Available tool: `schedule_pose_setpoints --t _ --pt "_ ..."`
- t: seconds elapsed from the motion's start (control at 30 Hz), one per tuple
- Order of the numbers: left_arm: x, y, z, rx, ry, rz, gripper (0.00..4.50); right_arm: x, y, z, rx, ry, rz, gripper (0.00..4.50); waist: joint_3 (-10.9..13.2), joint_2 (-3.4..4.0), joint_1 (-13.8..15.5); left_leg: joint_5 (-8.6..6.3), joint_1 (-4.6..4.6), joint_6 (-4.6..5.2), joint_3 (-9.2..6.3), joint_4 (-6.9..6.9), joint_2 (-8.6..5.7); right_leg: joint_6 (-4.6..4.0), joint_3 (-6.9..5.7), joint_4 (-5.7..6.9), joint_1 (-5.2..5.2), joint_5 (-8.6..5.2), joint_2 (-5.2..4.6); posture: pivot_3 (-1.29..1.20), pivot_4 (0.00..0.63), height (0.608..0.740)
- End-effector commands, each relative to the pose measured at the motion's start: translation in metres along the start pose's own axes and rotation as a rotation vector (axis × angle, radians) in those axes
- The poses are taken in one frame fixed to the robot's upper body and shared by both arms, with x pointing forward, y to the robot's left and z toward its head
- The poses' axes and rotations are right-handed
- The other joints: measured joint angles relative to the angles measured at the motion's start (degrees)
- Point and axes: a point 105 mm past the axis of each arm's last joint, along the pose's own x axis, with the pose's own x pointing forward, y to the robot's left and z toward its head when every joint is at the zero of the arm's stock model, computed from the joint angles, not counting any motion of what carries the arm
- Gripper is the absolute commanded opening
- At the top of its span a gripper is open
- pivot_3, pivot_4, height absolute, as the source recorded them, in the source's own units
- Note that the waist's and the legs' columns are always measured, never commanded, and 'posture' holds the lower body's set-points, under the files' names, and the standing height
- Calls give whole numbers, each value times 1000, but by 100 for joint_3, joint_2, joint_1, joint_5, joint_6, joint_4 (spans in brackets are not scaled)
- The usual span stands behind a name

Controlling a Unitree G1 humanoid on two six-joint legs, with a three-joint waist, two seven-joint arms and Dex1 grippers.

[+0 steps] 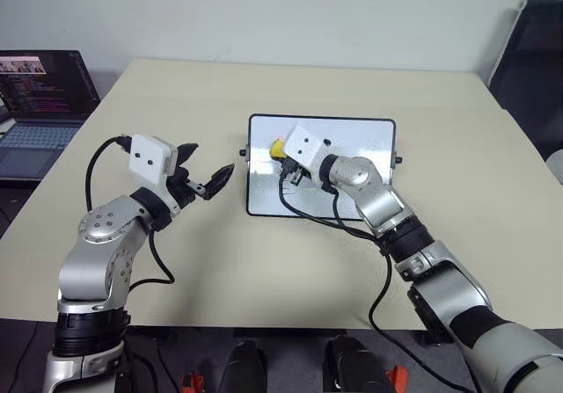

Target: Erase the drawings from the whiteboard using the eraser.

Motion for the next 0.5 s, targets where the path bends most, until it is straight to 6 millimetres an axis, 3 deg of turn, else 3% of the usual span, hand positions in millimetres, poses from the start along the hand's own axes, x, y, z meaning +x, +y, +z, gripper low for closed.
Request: schedule_pose_setpoints --t 0.03,0.17,0.37,0.5 --pt "0 -2 8 34 -27 -13 4500 0 -39 9 -19 -8 -168 1015 0 0 4 2 1 1 -2 0 0 -3 -1 0 1 2 0 0 150 740" --pt "1 -4 6 31 -28 -21 4500 5 -39 11 -20 -2 -144 1014 0 0 4 3 1 2 -2 4 0 -6 1 -6 5 4 1 0 150 740" --pt "1 -6 5 26 -28 -24 4500 1 12 -8 -70 63 147 1014 -1 -1 -15 2 1 3 -4 -3 3 -3 -2 -6 5 5 3 0 150 740" --pt "1 -6 3 23 -26 -25 4500 -1 6 -8 -103 56 98 1014 0 1 -25 3 3 3 -4 -2 2 1 -1 -3 5 3 3 0 150 740"
